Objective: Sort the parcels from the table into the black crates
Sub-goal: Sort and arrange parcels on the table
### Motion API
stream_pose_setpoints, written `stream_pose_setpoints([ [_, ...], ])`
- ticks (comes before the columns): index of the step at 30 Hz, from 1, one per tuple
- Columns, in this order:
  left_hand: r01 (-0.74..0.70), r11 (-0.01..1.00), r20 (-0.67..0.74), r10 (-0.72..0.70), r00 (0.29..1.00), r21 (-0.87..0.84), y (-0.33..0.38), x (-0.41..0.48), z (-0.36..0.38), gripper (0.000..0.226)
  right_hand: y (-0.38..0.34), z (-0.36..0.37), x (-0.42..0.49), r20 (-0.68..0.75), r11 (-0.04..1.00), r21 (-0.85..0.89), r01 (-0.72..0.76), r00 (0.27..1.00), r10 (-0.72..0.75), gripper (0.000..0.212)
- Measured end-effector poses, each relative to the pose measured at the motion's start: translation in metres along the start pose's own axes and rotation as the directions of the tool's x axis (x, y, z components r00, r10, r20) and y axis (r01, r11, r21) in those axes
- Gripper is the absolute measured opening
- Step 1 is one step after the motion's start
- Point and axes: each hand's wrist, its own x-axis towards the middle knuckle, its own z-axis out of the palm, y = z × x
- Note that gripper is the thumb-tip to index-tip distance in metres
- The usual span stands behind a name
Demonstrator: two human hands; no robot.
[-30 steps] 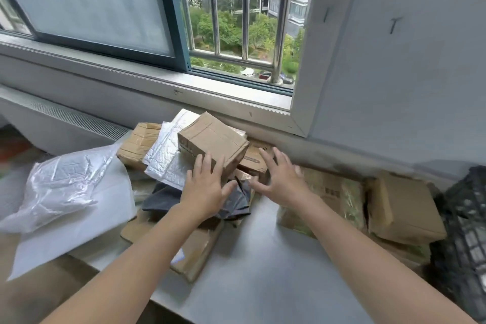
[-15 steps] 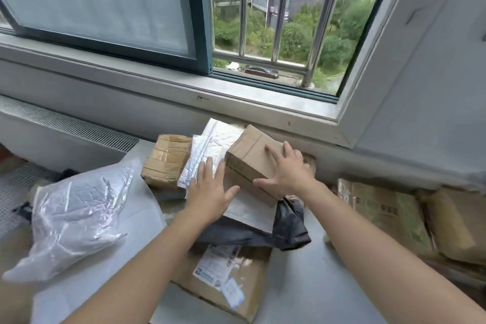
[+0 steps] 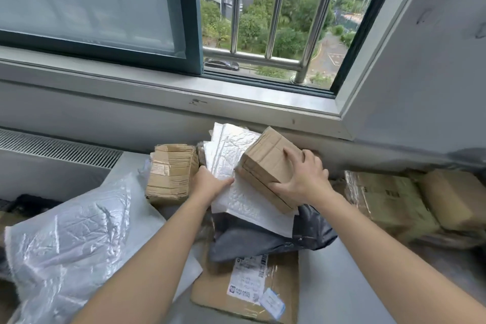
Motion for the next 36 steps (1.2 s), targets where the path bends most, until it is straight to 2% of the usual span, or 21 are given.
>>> stream_pose_setpoints([
  [5,0.057,0.994,0.234,-0.034,0.972,-0.095,0.007,-0.019,0.018,0.039,0.021,-0.005,-0.011,-0.005,0.997,0.025,-0.073,0.997,0.073,0.100],
  [8,0.122,0.983,0.336,-0.069,0.939,-0.139,0.001,-0.037,0.037,0.038,0.031,-0.008,-0.018,0.006,0.996,0.032,-0.088,0.996,0.088,0.107],
  [13,0.078,0.963,0.262,-0.008,0.965,-0.257,0.002,-0.051,0.052,0.043,0.043,-0.008,-0.034,-0.058,0.994,-0.013,-0.108,0.993,0.107,0.103],
  [21,-0.037,0.988,0.232,0.071,0.970,-0.149,0.012,-0.097,0.084,0.022,0.092,-0.022,-0.072,-0.029,0.991,0.051,-0.126,0.991,0.127,0.103],
  [26,0.055,0.978,0.339,0.017,0.940,-0.200,0.001,-0.156,0.132,0.014,0.151,-0.026,-0.104,0.136,0.996,0.068,-0.061,0.989,0.051,0.104],
  [33,0.166,0.973,0.318,-0.108,0.942,-0.162,-0.014,-0.248,0.228,0.011,0.239,0.001,-0.166,0.196,0.992,-0.048,0.117,0.975,-0.105,0.103],
  [36,0.233,0.960,0.302,-0.178,0.937,-0.157,-0.018,-0.275,0.259,0.022,0.271,0.014,-0.183,0.204,0.992,-0.047,0.118,0.973,-0.106,0.105],
])
